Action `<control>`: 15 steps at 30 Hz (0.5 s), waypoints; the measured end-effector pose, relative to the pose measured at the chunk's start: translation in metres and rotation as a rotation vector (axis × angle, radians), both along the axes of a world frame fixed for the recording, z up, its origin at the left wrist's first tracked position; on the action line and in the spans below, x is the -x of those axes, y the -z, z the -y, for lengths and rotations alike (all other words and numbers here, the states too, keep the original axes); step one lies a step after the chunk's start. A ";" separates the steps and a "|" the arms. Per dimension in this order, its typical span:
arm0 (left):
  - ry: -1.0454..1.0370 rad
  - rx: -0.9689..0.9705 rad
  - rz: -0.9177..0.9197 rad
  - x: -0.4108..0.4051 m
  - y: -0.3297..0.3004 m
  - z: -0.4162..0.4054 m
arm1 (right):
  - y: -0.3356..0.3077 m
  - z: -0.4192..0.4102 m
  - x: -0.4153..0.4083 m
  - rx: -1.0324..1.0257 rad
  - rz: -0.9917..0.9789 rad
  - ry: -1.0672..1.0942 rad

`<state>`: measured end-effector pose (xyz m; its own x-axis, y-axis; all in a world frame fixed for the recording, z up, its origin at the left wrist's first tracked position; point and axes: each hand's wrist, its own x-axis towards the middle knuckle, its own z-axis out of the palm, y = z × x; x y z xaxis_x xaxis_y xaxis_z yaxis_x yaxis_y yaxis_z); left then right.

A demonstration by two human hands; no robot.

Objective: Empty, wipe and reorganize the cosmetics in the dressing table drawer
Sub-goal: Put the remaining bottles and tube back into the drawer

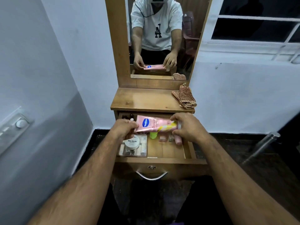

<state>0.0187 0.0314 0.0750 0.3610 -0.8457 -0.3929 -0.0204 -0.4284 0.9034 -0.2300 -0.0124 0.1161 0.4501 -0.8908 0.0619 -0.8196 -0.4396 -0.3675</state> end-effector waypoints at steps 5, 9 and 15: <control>0.129 -0.236 0.107 0.003 0.016 -0.024 | 0.015 -0.026 0.001 -0.097 -0.185 -0.048; 0.195 -0.321 0.217 0.015 0.020 -0.029 | 0.036 -0.031 -0.001 -0.161 -0.324 -0.072; 0.285 -0.411 0.503 0.023 0.027 -0.030 | 0.054 -0.022 -0.006 -0.303 -0.365 -0.025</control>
